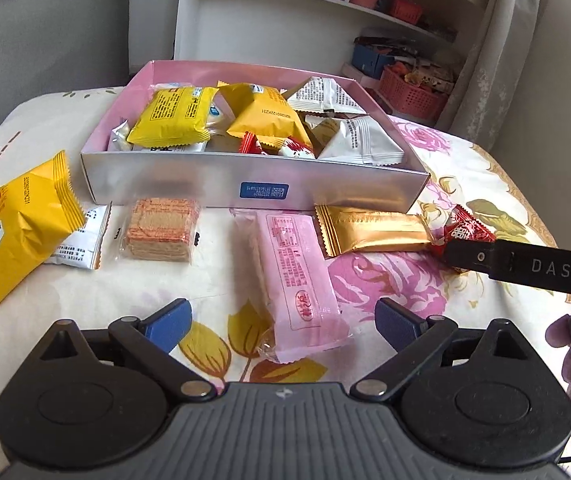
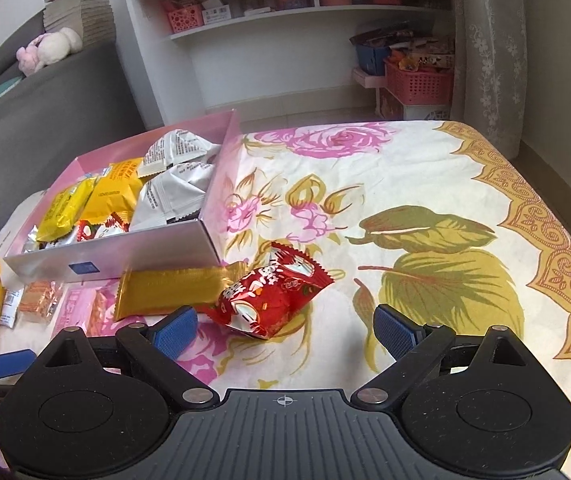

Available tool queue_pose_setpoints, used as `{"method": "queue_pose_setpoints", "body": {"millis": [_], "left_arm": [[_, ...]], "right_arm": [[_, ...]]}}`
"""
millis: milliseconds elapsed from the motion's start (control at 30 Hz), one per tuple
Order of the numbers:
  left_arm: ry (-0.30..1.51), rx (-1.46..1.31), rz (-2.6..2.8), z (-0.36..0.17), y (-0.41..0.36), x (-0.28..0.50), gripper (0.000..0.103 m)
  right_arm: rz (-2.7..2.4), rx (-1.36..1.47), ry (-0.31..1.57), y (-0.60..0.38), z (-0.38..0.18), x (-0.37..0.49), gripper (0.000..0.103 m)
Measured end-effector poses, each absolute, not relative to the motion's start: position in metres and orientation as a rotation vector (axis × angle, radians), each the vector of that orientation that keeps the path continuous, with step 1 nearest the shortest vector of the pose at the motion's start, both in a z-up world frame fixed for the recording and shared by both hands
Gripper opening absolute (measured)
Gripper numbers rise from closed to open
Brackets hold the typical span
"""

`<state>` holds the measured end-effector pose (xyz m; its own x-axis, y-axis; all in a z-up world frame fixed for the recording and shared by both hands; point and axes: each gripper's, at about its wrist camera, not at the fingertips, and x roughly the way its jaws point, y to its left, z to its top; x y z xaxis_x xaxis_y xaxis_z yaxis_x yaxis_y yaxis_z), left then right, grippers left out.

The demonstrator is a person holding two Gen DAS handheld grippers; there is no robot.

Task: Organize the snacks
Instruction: 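Withdraw both open tools back over the remaining snacks, then grasp the pink packet with left tool while right tool grasps another red candy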

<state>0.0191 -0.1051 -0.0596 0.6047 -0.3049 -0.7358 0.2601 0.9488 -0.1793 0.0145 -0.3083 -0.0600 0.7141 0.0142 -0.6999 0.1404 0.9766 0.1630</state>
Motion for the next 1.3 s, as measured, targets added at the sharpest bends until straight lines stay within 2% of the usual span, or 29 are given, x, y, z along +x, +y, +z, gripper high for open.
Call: {"method": "queue_pose_setpoints", "body": {"millis": [300, 667, 833, 933, 1200, 1300], "left_arm": [[0.808, 0.016, -0.334, -0.061, -0.114, 0.013, 0.079], [0.797, -0.024, -0.328, -0.057, -0.111, 0.015, 0.056], [0.802, -0.028, -0.327, -0.056, -0.111, 0.016, 0.049], [0.803, -0.03, -0.331, -0.056, -0.112, 0.016, 0.045], [0.82, -0.036, -0.332, -0.054, -0.112, 0.018, 0.037], [0.825, -0.043, -0.331, -0.054, -0.111, 0.018, 0.035]], "right_arm": [[-0.123, 0.304, 0.779, -0.308, -0.07, 0.032, 0.096], [-0.154, 0.304, 0.756, -0.31, -0.071, 0.035, 0.094], [-0.157, 0.306, 0.757, -0.311, -0.07, 0.036, 0.092], [-0.164, 0.307, 0.755, -0.312, -0.07, 0.037, 0.088], [-0.198, 0.331, 0.752, -0.319, -0.067, 0.036, 0.062], [-0.21, 0.344, 0.753, -0.321, -0.066, 0.035, 0.057]]}}
